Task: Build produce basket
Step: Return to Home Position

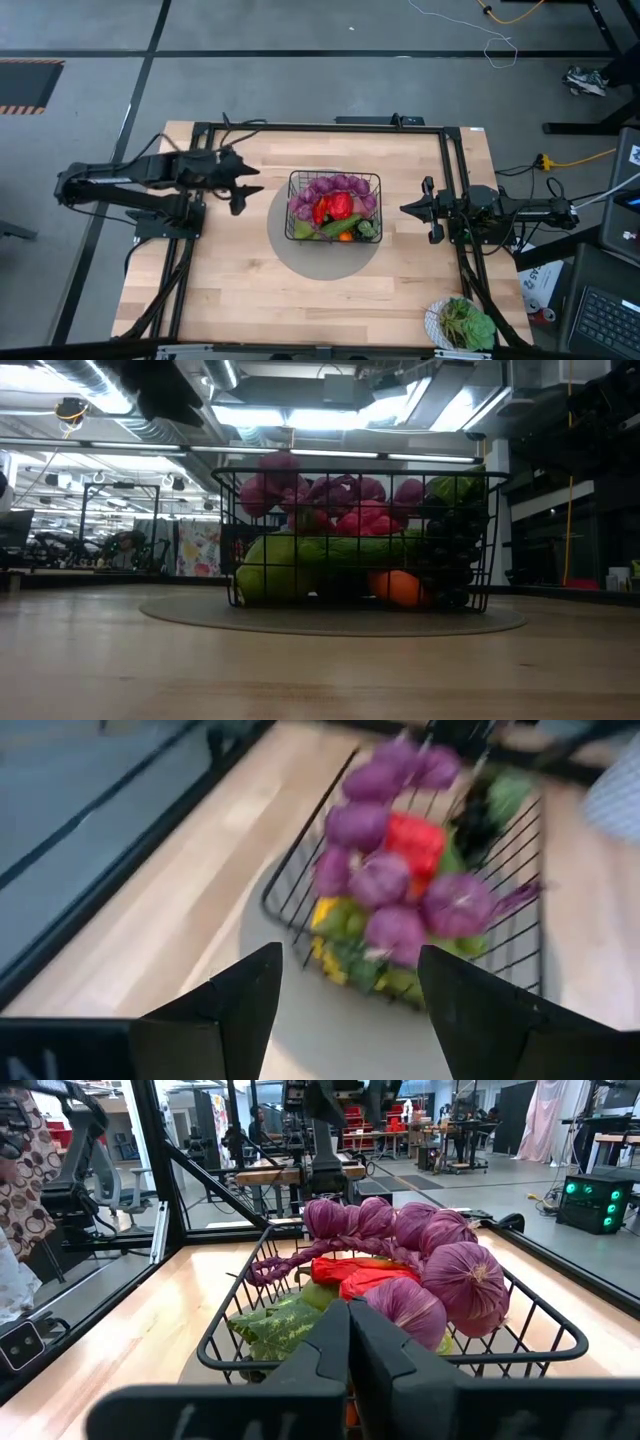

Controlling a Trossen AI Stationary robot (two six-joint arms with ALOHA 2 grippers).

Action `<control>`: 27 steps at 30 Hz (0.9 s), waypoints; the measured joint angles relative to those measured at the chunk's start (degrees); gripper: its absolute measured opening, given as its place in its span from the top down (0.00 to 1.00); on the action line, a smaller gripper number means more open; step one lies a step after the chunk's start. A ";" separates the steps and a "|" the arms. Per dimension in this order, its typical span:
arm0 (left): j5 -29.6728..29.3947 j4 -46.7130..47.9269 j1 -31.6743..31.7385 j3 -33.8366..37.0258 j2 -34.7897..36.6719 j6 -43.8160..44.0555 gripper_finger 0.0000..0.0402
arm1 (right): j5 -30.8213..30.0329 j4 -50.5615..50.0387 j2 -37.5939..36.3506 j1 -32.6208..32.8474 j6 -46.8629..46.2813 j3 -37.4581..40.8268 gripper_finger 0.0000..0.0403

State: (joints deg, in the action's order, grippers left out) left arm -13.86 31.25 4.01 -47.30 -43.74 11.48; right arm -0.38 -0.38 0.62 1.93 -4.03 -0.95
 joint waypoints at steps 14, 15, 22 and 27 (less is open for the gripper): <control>-3.79 -20.51 0.00 31.29 33.96 0.08 0.43 | 0.00 0.00 0.00 0.00 0.00 0.00 0.99; -3.78 -21.71 0.00 33.01 35.93 0.06 0.43 | 0.00 0.00 0.00 0.00 0.00 0.00 0.99; -3.92 -30.09 0.00 42.53 43.60 -1.79 0.43 | 0.02 0.00 0.00 0.00 0.00 0.00 0.99; -3.95 -33.90 0.00 45.82 43.64 -1.73 0.43 | 0.00 0.00 0.00 0.00 0.00 0.00 0.99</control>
State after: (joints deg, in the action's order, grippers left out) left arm -17.82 -2.65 4.01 -1.48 -0.10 9.75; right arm -0.38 -0.38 0.62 1.93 -4.04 -0.95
